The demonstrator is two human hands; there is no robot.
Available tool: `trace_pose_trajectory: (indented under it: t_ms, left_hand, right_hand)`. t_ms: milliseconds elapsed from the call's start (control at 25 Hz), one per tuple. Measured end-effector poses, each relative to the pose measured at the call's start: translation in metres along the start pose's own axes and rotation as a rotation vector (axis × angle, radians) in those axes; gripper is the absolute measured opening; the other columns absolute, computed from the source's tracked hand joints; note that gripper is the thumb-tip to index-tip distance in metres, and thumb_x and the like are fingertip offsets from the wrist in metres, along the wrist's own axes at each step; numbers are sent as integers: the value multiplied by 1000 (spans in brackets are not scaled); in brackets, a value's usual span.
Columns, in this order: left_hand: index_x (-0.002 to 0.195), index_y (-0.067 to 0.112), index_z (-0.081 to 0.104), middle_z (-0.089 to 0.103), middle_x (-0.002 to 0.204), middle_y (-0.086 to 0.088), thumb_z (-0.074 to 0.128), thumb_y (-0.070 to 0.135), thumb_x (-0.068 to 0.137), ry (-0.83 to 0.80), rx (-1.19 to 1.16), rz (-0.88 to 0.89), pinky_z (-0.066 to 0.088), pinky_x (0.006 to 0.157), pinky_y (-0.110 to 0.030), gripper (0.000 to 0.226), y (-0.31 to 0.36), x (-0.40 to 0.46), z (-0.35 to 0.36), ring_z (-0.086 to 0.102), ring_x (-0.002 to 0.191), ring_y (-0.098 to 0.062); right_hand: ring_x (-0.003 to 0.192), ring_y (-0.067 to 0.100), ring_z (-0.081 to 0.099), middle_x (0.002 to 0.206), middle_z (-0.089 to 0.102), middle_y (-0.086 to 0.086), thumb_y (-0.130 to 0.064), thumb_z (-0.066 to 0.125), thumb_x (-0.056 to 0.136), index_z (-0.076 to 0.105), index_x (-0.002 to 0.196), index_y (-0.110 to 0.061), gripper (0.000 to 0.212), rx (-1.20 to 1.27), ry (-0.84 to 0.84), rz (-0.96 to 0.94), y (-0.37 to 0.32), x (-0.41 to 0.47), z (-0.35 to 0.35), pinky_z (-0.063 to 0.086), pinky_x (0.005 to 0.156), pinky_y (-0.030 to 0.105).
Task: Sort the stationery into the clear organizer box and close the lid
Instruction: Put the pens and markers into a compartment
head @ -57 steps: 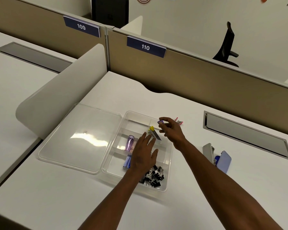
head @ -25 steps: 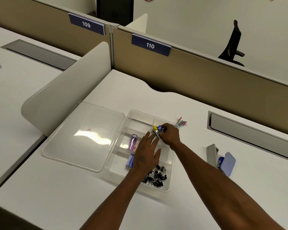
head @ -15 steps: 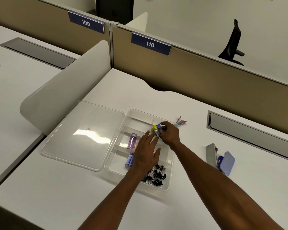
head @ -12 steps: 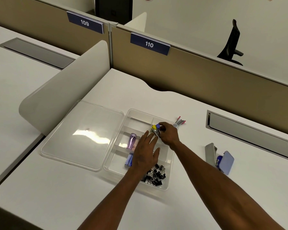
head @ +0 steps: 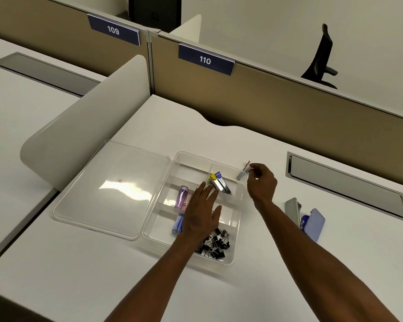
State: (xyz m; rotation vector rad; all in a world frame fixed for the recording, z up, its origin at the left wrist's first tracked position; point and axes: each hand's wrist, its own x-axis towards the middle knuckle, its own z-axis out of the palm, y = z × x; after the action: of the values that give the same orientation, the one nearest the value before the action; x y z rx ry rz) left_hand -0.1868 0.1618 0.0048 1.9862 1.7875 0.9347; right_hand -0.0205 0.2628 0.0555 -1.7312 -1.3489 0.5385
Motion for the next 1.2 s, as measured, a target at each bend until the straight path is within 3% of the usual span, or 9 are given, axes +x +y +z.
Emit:
trace_pose_trajectory:
  t_ms: [120, 200, 320, 400, 560, 720, 880, 1000, 1200]
  left_hand:
    - [136, 9, 56, 51, 145, -9, 65, 25, 88, 6, -1, 3, 40, 112, -42, 51, -2, 0, 2, 36, 143, -28]
    - [135, 9, 56, 52, 145, -9, 66, 24, 88, 16, -7, 7, 41, 111, -42, 51, -2, 0, 3, 37, 142, -28]
    - [135, 9, 56, 52, 144, -9, 67, 24, 87, 20, -12, 7, 42, 110, -42, 51, -2, 0, 3, 38, 142, -28]
    - [136, 9, 56, 52, 145, -9, 66, 23, 88, 16, -11, 3, 41, 110, -42, 52, -2, 0, 3, 37, 142, -28]
    - [137, 11, 54, 50, 147, -7, 64, 25, 89, 7, -16, -3, 39, 112, -39, 52, -2, 0, 2, 35, 144, -25]
    - [137, 10, 55, 50, 146, -8, 64, 24, 89, 8, -15, -3, 37, 113, -38, 51, -2, 0, 2, 35, 144, -25]
    - [138, 11, 54, 49, 147, -7, 64, 25, 89, -2, -18, -9, 37, 114, -38, 51, -1, 0, 1, 33, 145, -25]
    - [137, 10, 55, 50, 147, -8, 64, 23, 89, -5, -18, -1, 37, 113, -40, 51, -2, 1, 1, 33, 145, -26]
    - [137, 11, 55, 49, 147, -7, 63, 24, 89, -12, -17, -7, 37, 114, -39, 51, -1, 0, 0, 32, 145, -24]
  right_hand:
    - [100, 25, 66, 113, 70, 9, -2, 55, 91, 67, 119, -17, 34, -143, -33, 91, 17, 16, -17, 52, 91, 34]
    - [108, 27, 61, 128, 59, 13, -3, 55, 91, 56, 136, -21, 48, -234, -236, 89, 26, 25, -24, 49, 99, 39]
    - [118, 31, 48, 143, 39, 21, -1, 51, 92, 34, 152, -25, 66, -351, -544, 18, 31, 39, -27, 38, 105, 34]
    - [115, 32, 47, 145, 35, 23, -4, 50, 95, 25, 156, -29, 70, -461, -677, 10, 30, 48, -22, 34, 103, 32]
    - [131, 42, 38, 144, 36, 23, -23, 48, 102, 15, 157, -37, 66, -803, -823, -44, 30, 52, -8, 32, 111, 42]
    - [127, 44, 42, 139, 42, 22, -25, 57, 96, 30, 154, -27, 64, -817, -706, -87, 32, 38, -4, 40, 104, 43]
    - [114, 40, 53, 119, 56, 23, -23, 62, 91, 61, 123, -8, 35, -684, -511, -97, 40, 19, -9, 47, 89, 38]
    - [106, 37, 57, 111, 58, 18, -27, 66, 89, 61, 111, -7, 30, -641, -401, -29, 46, 2, -14, 48, 82, 38]
    - [102, 35, 62, 110, 65, 15, -18, 69, 87, 56, 120, -9, 37, -497, -280, 37, 50, -11, -16, 47, 83, 38]
